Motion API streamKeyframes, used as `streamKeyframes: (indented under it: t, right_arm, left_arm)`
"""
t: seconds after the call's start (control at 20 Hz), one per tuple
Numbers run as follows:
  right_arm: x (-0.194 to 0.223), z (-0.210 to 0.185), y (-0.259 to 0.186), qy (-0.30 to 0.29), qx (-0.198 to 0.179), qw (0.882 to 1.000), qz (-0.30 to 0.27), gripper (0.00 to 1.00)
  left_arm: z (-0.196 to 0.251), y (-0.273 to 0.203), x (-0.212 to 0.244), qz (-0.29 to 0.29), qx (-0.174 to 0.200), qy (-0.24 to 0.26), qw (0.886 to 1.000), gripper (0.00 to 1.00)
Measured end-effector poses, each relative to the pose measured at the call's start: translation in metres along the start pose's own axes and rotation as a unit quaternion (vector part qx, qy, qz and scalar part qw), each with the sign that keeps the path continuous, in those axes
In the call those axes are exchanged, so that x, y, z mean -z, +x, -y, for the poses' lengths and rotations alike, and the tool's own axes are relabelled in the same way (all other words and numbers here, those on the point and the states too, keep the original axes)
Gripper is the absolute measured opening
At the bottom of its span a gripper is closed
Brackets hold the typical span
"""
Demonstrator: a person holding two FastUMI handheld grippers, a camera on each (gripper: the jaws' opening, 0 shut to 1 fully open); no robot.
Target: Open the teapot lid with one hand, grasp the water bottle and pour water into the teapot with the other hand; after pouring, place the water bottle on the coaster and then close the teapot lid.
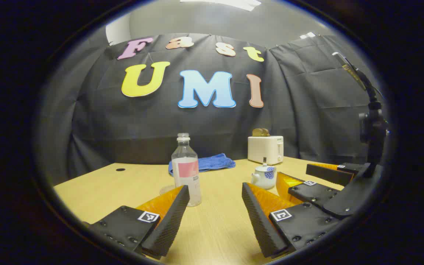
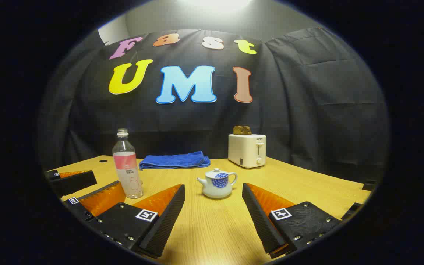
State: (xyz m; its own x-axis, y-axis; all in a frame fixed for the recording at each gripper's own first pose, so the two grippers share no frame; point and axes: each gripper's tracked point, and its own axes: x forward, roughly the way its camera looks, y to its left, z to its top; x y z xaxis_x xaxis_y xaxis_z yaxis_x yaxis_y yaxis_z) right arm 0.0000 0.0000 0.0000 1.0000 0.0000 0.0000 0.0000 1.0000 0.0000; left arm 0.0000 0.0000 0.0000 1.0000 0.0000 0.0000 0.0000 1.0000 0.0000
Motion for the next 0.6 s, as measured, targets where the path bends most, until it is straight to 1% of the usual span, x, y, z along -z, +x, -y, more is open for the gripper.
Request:
streamKeyframes:
  t: [0.1,0.2,0.25,0.3,0.35,0.4,0.45,0.5,0.55,0.6]
  right_arm:
    - [0.000,0.002,0.002,0.001,0.018,1.000,-0.001,0.96]
    - [0.001,0.005,0.003,0.003,0.024,1.000,0.000,0.96]
    - [0.000,-0.002,0.002,0.001,0.000,1.000,0.004,0.96]
    - [0.000,-0.011,0.000,0.000,-0.046,0.999,0.004,0.96]
    - [-0.001,-0.024,-0.005,-0.001,-0.103,0.995,0.007,0.96]
    - [0.004,-0.027,-0.005,-0.002,-0.135,0.991,0.004,0.95]
    - [0.004,-0.025,-0.002,-0.002,-0.141,0.990,0.001,0.95]
    - [0.003,-0.014,0.010,0.003,-0.127,0.992,-0.001,0.95]
    - [0.002,-0.004,0.016,0.003,-0.108,0.994,-0.001,0.95]
    - [0.000,-0.003,0.019,-0.003,-0.099,0.995,0.001,0.95]
  left_arm:
    - [0.001,-0.003,0.000,0.002,0.002,0.001,1.000,0.99]
    - [0.000,-0.002,0.001,0.000,0.003,0.001,1.000,0.99]
    - [0.000,-0.001,0.000,0.000,0.002,0.002,1.000,0.99]
    - [0.003,0.006,-0.003,0.005,0.004,0.000,1.000,0.99]
    - [0.004,0.012,0.000,-0.006,0.003,0.004,1.000,0.99]
    - [-0.003,0.015,-0.002,-0.002,-0.016,0.001,1.000,0.99]
    - [-0.017,0.016,-0.007,0.003,-0.048,0.003,0.999,1.00]
    - [-0.033,0.011,-0.003,0.000,-0.087,0.001,0.996,1.00]
    - [-0.045,0.005,-0.003,0.001,-0.119,0.002,0.993,1.00]
    - [-0.047,0.003,0.002,-0.001,-0.138,0.004,0.990,1.00]
